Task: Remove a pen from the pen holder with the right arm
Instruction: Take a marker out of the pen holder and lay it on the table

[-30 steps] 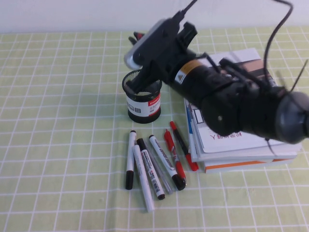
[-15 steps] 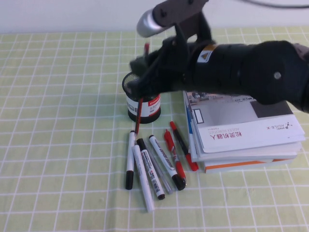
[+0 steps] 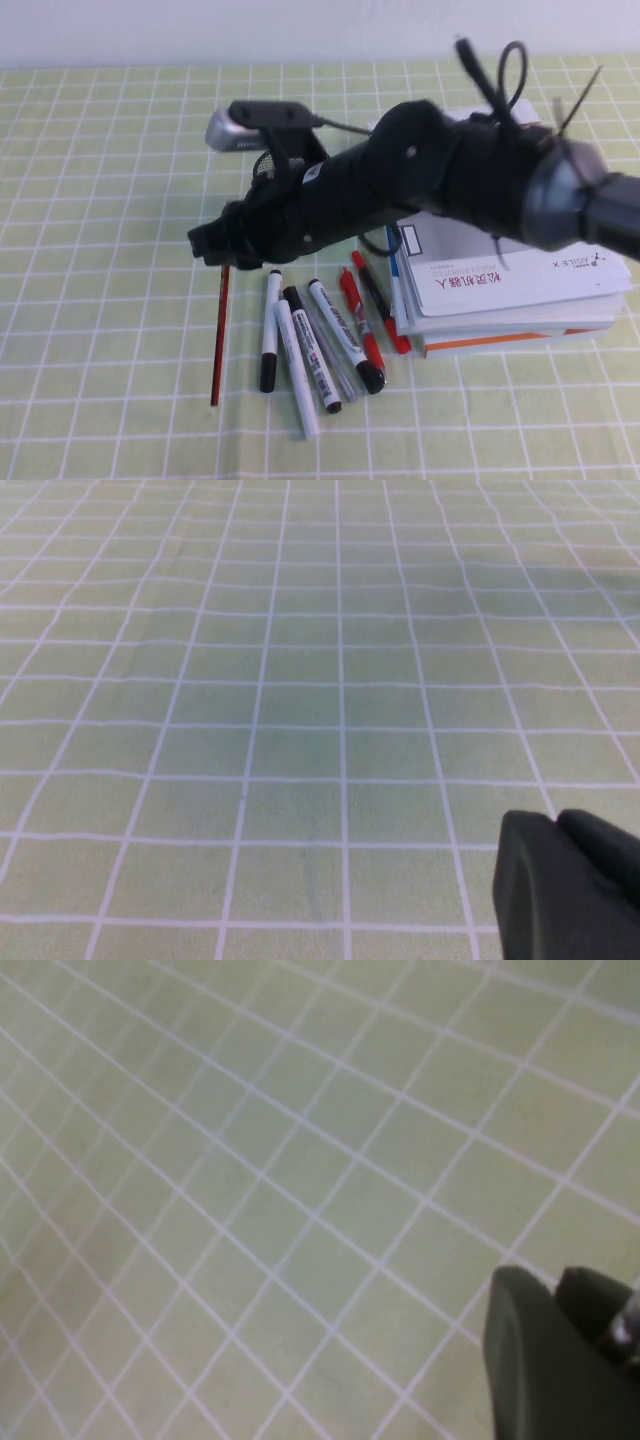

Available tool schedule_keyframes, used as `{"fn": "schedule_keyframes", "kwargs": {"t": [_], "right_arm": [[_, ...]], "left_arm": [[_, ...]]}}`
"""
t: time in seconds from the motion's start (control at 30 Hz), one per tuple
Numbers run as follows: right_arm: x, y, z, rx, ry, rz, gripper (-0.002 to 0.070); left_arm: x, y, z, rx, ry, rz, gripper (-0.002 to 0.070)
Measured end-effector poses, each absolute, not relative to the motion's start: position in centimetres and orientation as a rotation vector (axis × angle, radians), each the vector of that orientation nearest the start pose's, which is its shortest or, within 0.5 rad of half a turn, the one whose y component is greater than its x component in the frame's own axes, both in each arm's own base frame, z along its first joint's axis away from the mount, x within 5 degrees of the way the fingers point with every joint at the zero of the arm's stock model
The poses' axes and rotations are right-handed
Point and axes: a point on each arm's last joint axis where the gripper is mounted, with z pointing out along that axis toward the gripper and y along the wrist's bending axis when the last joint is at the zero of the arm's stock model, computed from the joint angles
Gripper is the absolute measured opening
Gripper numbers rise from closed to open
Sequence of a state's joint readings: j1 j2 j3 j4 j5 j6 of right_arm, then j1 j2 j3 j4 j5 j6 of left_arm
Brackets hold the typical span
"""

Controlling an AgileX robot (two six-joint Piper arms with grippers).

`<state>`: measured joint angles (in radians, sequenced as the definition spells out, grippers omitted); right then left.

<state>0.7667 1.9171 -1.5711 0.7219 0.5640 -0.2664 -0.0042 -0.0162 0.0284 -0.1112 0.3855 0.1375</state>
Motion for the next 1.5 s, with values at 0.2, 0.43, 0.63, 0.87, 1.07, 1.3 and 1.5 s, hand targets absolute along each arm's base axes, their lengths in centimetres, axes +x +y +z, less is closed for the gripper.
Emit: {"fn": "schedule_keyframes", "kwargs": {"t": [0.2, 0.43, 0.63, 0.87, 1.07, 1.3, 1.5], "right_arm": [[31.3, 34.8, 23.8, -0.674, 2.452, 0.951, 0.0002], [32.5, 35.1, 23.6, -0.647, 2.523, 0.885, 0.0001], [33.0, 34.6, 26.1, -0.652, 2.581, 0.685, 0.0001], [33.1, 34.8, 26.5, -0.559, 2.613, 0.709, 0.0001], [33.7, 35.4, 24.0, -0.521, 2.668, 0.716, 0.0], [34.5, 36.0, 22.2, -0.467, 2.668, 0.741, 0.0], [34.9, 36.1, 21.3, -0.449, 2.676, 0.743, 0.0008]], "left_arm": [[5.2, -0.4, 17.0, 0.065, 1.878, -0.018, -0.0005], [5.2, -0.4, 17.0, 0.065, 1.878, -0.018, -0.0005], [5.2, -0.4, 17.0, 0.065, 1.878, -0.018, -0.0005], [5.2, -0.4, 17.0, 0.065, 1.878, -0.018, -0.0005], [5.2, -0.4, 17.0, 0.065, 1.878, -0.018, -0.0005], [5.2, -0.4, 17.0, 0.065, 1.878, -0.018, -0.0005], [5.2, -0.4, 17.0, 0.065, 1.878, -0.018, -0.0005]]}}
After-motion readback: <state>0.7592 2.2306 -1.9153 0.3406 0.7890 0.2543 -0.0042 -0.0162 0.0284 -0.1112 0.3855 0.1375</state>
